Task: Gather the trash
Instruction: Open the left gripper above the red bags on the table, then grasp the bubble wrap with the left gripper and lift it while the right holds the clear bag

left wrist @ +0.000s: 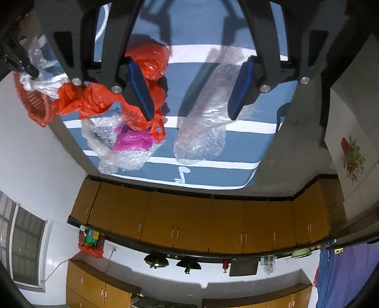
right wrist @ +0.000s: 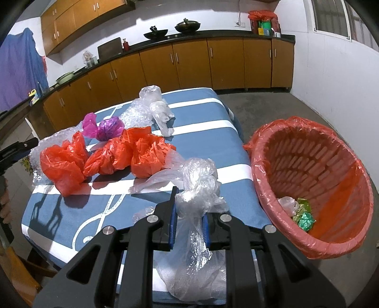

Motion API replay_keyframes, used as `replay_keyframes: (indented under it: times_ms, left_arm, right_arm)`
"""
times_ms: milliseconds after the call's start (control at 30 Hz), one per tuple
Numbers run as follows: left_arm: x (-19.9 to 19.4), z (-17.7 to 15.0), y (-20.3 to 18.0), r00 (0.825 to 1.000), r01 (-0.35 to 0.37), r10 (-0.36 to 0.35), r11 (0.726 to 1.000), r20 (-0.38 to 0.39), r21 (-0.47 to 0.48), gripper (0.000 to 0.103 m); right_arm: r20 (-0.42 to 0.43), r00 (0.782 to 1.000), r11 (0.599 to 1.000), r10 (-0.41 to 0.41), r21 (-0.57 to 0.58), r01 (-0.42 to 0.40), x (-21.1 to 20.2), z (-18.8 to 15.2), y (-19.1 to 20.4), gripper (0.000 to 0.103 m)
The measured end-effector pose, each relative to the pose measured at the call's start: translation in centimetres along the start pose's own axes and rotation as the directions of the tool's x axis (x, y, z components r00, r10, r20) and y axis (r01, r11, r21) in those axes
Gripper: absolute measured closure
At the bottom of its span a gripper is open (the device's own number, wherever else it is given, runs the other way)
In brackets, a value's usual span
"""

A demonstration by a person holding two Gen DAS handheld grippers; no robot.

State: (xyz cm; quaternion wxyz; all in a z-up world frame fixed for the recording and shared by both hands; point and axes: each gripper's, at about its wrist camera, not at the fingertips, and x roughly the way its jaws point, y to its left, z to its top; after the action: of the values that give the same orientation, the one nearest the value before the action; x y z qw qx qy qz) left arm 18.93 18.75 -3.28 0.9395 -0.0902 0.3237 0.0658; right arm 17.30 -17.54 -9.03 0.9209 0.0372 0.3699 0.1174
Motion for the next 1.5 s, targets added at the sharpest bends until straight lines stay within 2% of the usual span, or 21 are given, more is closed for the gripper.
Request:
replay_keyframes:
  times_ms: [233, 367, 433, 500, 633, 833, 1033, 1200, 1400, 1500]
  left_arm:
    - [-1.7, 0.2, -0.1, 0.999, -0.01, 0.009, 1.0, 0.033, 0.015, 0.039]
    - [0.2, 0.3, 0.4, 0.999, -0.026, 0.026, 1.0, -0.021, -0.002, 0.038]
    - [1.6, 0.4, 0.9, 0.998, -0.008, 0.005, 0.999, -0.065, -0.034, 0.038]
    - [2.3, 0.5, 0.7, 0.997, 0.017, -0.021, 0.999, -0.076, -0.049, 0.038]
    - [3.5, -0.1, -0.6, 0.996, -0.008, 0.01, 1.0, -0.09, 0.016, 0.037]
    - [4.2, -2.1, -0.8, 0.991, -0.052, 0.06, 0.997, -0.12, 0.062, 0.038]
    - [4.0, -2.8, -1.2, 0.987, -0.085, 0.101, 0.987, -0.125, 0.133, 0.047]
    - [4.9, -3.4, -1.2, 0.981, -0.076, 0.099, 0.987, -0.167, 0.138, 0.067]
    - [7.0, -4.3, -0.8, 0.964, -0.09, 0.122, 0.986, -0.238, 0.141, 0.067]
    - [7.6, -4.6, -0.4, 0.962, -0.079, 0.107, 0.99, -0.251, 0.118, 0.068]
  right_arm:
    - [0.003, 1.0, 1.0, -0.001, 0.0, 0.001, -0.1, 0.0, -0.1, 0.085]
    - [0.011, 1.0, 1.0, -0.007, -0.001, 0.007, -0.4, 0.2, -0.2, 0.085]
    - [0.011, 1.0, 1.0, -0.011, -0.001, 0.011, -0.5, 0.1, -0.4, 0.085]
    - [0.009, 1.0, 1.0, -0.015, -0.001, 0.016, -0.5, 0.2, -0.4, 0.085]
    - [0.003, 1.0, 1.0, -0.018, 0.003, 0.018, -0.4, 0.2, -0.5, 0.085]
    - [0.002, 1.0, 1.0, -0.02, 0.001, 0.02, -0.4, 0.2, -0.5, 0.085]
    - [0.0, 1.0, 1.0, -0.018, 0.002, 0.018, -0.3, 0.2, -0.6, 0.085]
    - [0.003, 1.0, 1.0, -0.017, 0.001, 0.017, -0.4, 0.1, -0.7, 0.085]
    - [0.008, 1.0, 1.0, -0.019, 0.005, 0.019, -0.6, 0.0, -0.7, 0.085]
    - [0.008, 1.0, 1.0, -0.021, 0.005, 0.021, -0.7, -0.1, -0.7, 0.085]
